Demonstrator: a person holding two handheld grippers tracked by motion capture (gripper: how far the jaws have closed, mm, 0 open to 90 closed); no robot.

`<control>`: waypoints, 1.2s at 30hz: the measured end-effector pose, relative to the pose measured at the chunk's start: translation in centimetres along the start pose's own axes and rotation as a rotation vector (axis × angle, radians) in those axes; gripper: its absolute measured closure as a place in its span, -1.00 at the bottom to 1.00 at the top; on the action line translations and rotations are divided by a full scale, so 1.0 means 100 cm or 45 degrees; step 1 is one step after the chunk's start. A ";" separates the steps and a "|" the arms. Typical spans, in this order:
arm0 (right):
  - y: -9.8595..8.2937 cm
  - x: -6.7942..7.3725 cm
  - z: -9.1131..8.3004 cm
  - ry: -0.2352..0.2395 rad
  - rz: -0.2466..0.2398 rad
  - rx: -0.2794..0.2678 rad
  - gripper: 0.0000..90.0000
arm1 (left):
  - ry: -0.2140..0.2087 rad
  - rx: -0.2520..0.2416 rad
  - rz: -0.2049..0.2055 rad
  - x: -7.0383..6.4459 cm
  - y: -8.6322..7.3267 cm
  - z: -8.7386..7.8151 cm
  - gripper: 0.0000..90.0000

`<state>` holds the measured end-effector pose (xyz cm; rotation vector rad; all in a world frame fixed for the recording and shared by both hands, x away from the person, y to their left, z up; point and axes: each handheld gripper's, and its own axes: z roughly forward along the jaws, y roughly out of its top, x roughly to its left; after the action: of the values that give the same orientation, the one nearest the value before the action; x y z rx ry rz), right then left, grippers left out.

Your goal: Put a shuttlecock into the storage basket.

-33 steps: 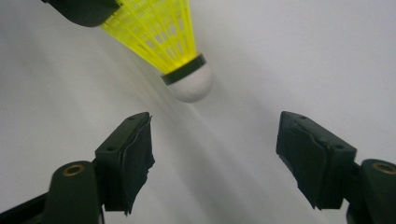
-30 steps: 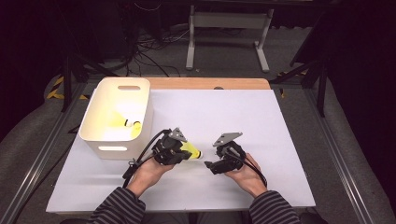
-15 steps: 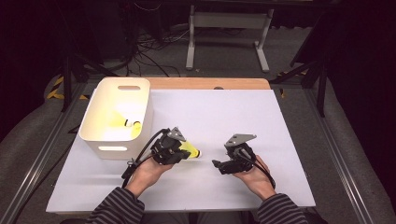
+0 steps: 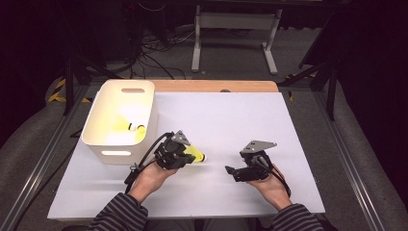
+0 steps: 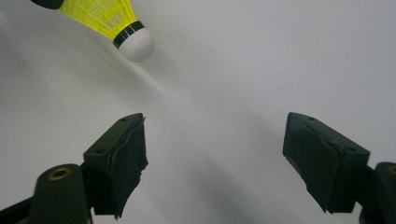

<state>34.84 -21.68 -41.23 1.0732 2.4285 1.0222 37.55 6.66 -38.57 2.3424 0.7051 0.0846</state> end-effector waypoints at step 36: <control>-0.060 -0.036 -0.041 -0.115 0.158 -0.203 -0.63 | 0.036 -0.037 -0.022 0.005 0.004 -0.016 1.00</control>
<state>32.05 -29.18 -42.60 1.1993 2.1918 1.1581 37.72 7.60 -37.19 2.3110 0.7334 0.1192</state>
